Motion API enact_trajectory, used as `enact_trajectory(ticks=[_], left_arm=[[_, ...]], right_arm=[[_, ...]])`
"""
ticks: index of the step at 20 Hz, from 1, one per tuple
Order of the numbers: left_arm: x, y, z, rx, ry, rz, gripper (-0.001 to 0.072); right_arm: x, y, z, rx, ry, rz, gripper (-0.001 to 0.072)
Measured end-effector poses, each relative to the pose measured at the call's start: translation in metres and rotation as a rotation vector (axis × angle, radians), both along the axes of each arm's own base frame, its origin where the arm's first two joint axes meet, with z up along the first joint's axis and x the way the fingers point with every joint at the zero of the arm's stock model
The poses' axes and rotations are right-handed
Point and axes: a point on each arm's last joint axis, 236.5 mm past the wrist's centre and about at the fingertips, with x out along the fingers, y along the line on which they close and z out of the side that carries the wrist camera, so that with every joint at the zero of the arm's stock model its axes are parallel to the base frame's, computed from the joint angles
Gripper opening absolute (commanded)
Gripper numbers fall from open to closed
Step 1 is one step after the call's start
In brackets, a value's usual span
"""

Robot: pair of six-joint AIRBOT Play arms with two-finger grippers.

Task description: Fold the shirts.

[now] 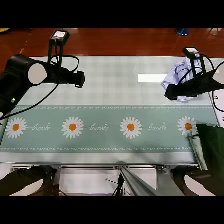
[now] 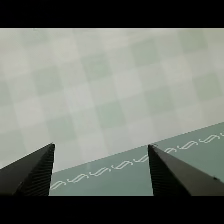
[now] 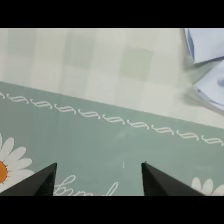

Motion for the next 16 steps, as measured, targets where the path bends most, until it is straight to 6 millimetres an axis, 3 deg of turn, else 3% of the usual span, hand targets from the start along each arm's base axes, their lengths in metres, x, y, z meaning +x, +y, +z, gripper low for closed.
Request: enact_trajectory(ticks=[5,7,10,13,15,16], left_arm=[[0.011,-0.005,0.0,-0.015,-0.036,-0.003,0.072],[0.019,-0.008,0.0,-0.023,-0.062,-0.007,0.072],[0.027,-0.011,0.0,-0.024,-0.09,-0.013,0.072],[0.029,-0.011,-0.001,-0.021,-0.094,-0.016,0.072],[0.029,-0.011,-0.002,-0.018,-0.09,-0.016,0.072],[0.029,-0.011,-0.002,-0.017,-0.09,-0.016,0.072]], right_arm=[[0.05,-0.006,0.027,-0.016,-0.239,-0.02,0.0566],[0.081,-0.027,0.047,-0.11,-0.398,-0.039,0.0449],[0.123,-0.078,0.073,-0.234,-0.594,-0.146,0.0434],[0.143,-0.134,0.057,-0.242,-0.62,-0.301,0.0452],[0.148,-0.168,0.028,-0.197,-0.577,-0.418,0.0605],[0.149,-0.181,0.013,-0.162,-0.553,-0.476,0.0605]])
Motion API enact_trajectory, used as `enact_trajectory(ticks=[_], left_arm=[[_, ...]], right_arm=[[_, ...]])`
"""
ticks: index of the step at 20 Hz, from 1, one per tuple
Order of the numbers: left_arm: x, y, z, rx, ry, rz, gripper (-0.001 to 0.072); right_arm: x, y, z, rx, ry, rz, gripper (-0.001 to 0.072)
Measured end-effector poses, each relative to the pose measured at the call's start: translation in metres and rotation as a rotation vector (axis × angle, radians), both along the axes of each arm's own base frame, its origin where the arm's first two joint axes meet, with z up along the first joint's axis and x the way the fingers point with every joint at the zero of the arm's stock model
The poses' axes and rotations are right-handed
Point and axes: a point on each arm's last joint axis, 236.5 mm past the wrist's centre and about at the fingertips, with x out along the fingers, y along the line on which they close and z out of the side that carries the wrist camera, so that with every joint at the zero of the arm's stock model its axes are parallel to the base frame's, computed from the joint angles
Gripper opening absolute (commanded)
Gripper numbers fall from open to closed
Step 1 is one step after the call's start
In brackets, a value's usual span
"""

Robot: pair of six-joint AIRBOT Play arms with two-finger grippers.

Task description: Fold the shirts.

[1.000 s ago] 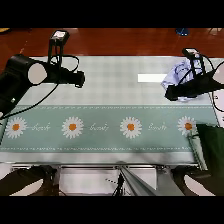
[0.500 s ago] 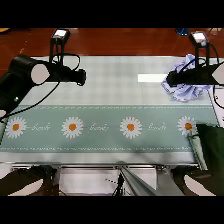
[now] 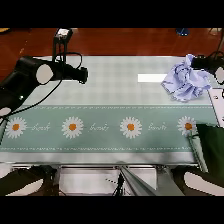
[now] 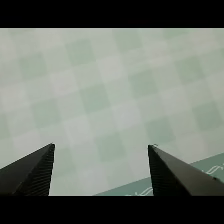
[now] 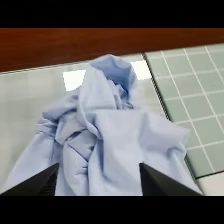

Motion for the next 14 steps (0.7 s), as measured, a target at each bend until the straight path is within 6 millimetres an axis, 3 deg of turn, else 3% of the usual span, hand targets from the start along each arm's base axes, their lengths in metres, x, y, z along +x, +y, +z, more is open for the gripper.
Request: enact_trajectory(ticks=[2,5,14], left_arm=[[-0.001,0.001,-0.002,0.004,0.009,0.0,0.072],[-0.003,0.002,-0.004,0.009,0.019,0.001,0.072],[-0.009,0.004,-0.028,0.04,0.095,0.003,0.072]], right_arm=[[0.0,-0.018,-0.032,0.102,0.029,-0.076,0.0605],[0.001,-0.026,-0.07,0.186,0.072,-0.123,0.0605],[0.013,0.004,-0.149,0.236,0.186,-0.069,0.0594]])
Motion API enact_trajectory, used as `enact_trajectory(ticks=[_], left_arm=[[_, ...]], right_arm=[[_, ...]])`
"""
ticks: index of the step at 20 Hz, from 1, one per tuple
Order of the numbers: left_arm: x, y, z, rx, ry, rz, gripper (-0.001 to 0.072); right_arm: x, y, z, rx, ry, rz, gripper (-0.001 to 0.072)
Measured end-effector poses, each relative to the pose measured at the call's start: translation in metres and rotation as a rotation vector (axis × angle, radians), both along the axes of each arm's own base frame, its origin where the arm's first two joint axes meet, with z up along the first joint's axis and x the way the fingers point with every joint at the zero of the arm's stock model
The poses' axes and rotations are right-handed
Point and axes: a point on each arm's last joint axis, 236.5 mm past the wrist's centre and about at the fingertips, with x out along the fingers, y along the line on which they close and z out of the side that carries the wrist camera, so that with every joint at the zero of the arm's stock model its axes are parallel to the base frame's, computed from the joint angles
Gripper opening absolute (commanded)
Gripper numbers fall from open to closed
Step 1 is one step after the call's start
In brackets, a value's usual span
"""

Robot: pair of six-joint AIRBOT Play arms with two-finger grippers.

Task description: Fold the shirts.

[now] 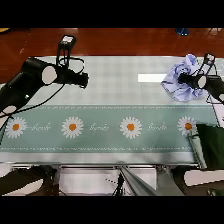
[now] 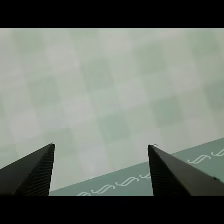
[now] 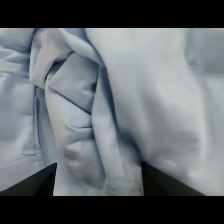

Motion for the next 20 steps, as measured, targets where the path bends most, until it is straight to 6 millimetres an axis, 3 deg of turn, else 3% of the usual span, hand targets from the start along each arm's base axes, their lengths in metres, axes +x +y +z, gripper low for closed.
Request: enact_trajectory(ticks=[2,3,4,5,6,8,10,12,15,16,17,18,20], left_arm=[[-0.003,0.001,-0.003,0.006,0.017,0.002,0.072],[-0.003,0.001,-0.003,0.006,0.018,0.002,0.072],[-0.004,0.002,-0.004,0.008,0.021,0.003,0.072],[-0.005,0.002,-0.004,0.01,0.026,0.003,0.072],[-0.005,0.002,-0.004,0.01,0.026,0.003,0.072],[-0.006,0.003,-0.006,0.013,0.034,0.003,0.072],[-0.006,0.003,-0.003,0.012,0.031,0.004,0.072],[-0.004,0.002,0.008,0.004,0.013,0.004,0.072],[0.001,0.0,0.046,-0.022,-0.047,0.006,0.0719],[0.003,0.0,0.067,-0.036,-0.08,0.007,0.0691],[0.004,-0.001,0.091,-0.053,-0.119,0.007,0.0573],[0.003,0.0,0.119,-0.072,-0.163,0.008,0.0521],[-0.006,0.004,0.18,-0.116,-0.262,0.01,0.0523]], right_arm=[[0.001,0.001,-0.015,-0.005,0.017,0.01,0.0569],[0.0,0.0,-0.021,-0.009,0.027,0.013,0.0469],[-0.001,-0.002,-0.026,-0.017,0.037,0.017,0.0459],[-0.001,-0.006,-0.028,-0.026,0.039,0.019,0.0275],[-0.001,-0.009,-0.028,-0.035,0.043,0.02,0.0031],[-0.004,-0.015,-0.022,-0.04,0.047,0.008,0.0029],[0.001,-0.019,0.003,-0.067,0.002,0.014,0.0029],[0.005,-0.022,0.045,-0.099,-0.074,0.017,0.0028],[0.005,-0.017,0.136,-0.145,-0.241,0.024,0.0028],[0.0,-0.01,0.174,-0.164,-0.313,0.034,0.0028],[-0.007,-0.002,0.215,-0.183,-0.388,0.047,0.0028],[-0.017,0.009,0.253,-0.2,-0.462,0.062,0.0027],[-0.049,0.037,0.333,-0.226,-0.626,0.102,0.0027]])
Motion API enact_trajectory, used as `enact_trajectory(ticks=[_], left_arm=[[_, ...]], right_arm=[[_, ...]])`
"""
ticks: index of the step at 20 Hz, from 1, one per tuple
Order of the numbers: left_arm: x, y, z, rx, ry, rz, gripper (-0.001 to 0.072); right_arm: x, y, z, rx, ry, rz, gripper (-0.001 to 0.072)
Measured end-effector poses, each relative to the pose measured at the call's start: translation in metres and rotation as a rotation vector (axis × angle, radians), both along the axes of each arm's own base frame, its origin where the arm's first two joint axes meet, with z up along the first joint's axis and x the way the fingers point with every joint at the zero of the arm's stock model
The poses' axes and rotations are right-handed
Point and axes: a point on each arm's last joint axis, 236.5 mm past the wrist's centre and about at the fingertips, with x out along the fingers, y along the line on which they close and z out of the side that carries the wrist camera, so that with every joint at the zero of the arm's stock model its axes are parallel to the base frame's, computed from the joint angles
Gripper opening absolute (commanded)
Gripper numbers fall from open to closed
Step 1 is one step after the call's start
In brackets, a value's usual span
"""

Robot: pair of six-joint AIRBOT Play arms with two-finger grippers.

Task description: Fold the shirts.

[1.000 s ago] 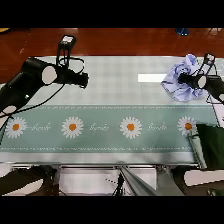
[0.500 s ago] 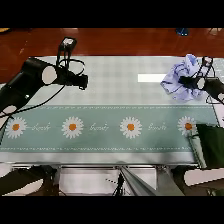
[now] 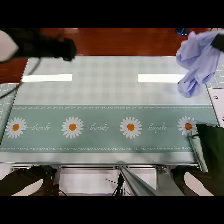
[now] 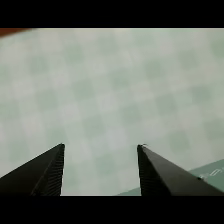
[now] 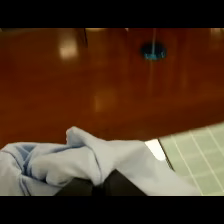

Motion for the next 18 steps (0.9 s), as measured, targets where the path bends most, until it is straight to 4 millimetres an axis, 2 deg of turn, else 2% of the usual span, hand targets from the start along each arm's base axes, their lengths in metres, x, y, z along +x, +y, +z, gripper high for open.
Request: enact_trajectory(ticks=[2,4,5,6,8,10,12,15,18], left_arm=[[-0.02,0.009,0.062,-0.047,-0.106,0.002,0.0524],[-0.049,0.021,0.112,-0.087,-0.197,0.003,0.0527],[-0.065,0.028,0.133,-0.105,-0.238,0.004,0.0526],[-0.08,0.035,0.146,-0.114,-0.257,0.005,0.0526],[-0.108,0.047,0.16,-0.122,-0.27,0.007,0.0526],[-0.127,0.055,0.155,-0.11,-0.23,0.008,0.0526],[-0.14,0.059,0.138,-0.085,-0.158,0.008,0.0526],[-0.144,0.059,0.102,-0.047,-0.046,0.003,0.0526],[-0.143,0.056,0.055,0.0,0.078,0.0,0.0526]], right_arm=[[-0.044,0.033,0.073,-0.012,-0.163,0.066,0.0027],[-0.094,0.066,0.126,0.019,-0.296,0.145,0.0027],[-0.119,0.08,0.144,0.047,-0.341,0.189,0.0027],[-0.138,0.093,0.155,0.077,-0.365,0.231,0.0027],[-0.167,0.119,0.157,0.134,-0.348,0.324,0.0027],[-0.174,0.145,0.135,0.151,-0.242,0.414,0.0026],[-0.168,0.18,0.092,0.14,-0.074,0.512,0.0027],[-0.157,0.252,0.016,0.124,0.174,0.687,0.0027],[-0.152,0.33,-0.055,0.071,0.345,0.839,0.0028]])
